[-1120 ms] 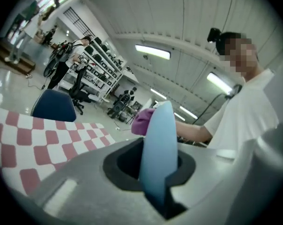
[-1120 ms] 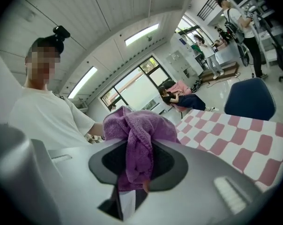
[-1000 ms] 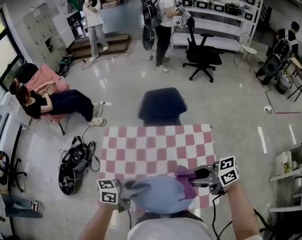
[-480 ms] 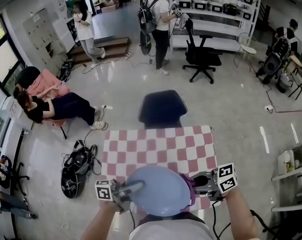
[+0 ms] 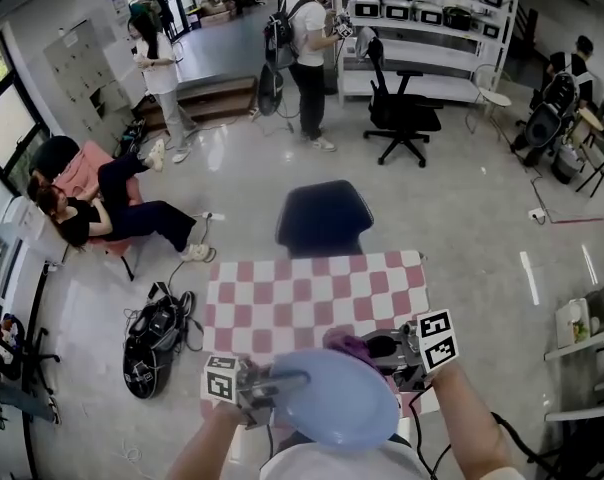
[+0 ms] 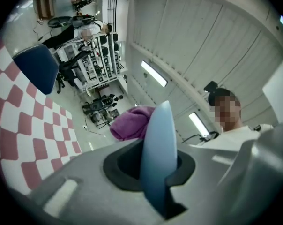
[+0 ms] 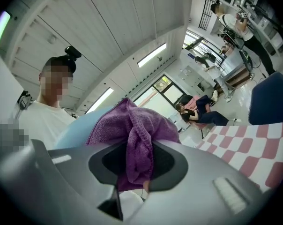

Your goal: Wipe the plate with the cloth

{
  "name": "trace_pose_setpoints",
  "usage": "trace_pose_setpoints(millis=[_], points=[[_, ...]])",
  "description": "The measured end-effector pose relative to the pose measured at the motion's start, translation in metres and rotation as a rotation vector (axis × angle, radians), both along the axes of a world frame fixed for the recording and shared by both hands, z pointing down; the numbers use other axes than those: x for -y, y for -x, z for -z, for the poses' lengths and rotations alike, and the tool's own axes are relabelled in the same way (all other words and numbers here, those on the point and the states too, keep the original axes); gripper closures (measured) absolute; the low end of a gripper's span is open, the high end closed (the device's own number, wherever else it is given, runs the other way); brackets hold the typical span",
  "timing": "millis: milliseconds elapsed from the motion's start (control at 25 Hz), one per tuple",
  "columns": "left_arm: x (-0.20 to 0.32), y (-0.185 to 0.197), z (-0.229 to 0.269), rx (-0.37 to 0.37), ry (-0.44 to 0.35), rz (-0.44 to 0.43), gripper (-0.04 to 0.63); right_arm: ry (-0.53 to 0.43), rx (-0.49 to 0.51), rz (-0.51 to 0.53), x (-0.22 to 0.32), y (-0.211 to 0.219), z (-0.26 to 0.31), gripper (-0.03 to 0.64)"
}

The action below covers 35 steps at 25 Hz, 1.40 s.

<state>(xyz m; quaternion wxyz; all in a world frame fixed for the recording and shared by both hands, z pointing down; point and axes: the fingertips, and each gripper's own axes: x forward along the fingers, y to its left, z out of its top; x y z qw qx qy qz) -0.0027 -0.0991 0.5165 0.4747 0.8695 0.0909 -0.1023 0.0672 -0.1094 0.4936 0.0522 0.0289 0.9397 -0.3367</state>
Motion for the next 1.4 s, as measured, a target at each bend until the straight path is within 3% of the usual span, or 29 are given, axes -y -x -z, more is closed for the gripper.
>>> trace_pose_setpoints(millis=[200,320,480,760,1080,1400], points=[[-0.016,-0.019,0.005,-0.003,-0.027,-0.081,0.548,0.015,-0.043,0.067,0.002,0.033,-0.015,0.515],[-0.016,-0.022,0.005,-0.004,-0.029,-0.082,0.548,0.049,-0.028,0.072,0.000,0.041,-0.025,0.517],[-0.012,-0.016,0.001,0.020,-0.028,-0.056,0.548,0.082,-0.008,0.059,-0.006,0.041,-0.034,0.517],[0.010,0.005,-0.007,-0.003,0.021,0.017,0.548,0.089,0.070,0.049,-0.016,0.017,-0.023,0.517],[0.026,0.024,-0.016,-0.013,0.072,0.097,0.548,0.023,0.014,-0.016,-0.025,-0.026,-0.013,0.515],[0.046,0.029,-0.018,-0.021,0.110,0.149,0.548,0.017,-0.027,-0.026,-0.046,-0.037,-0.027,0.515]])
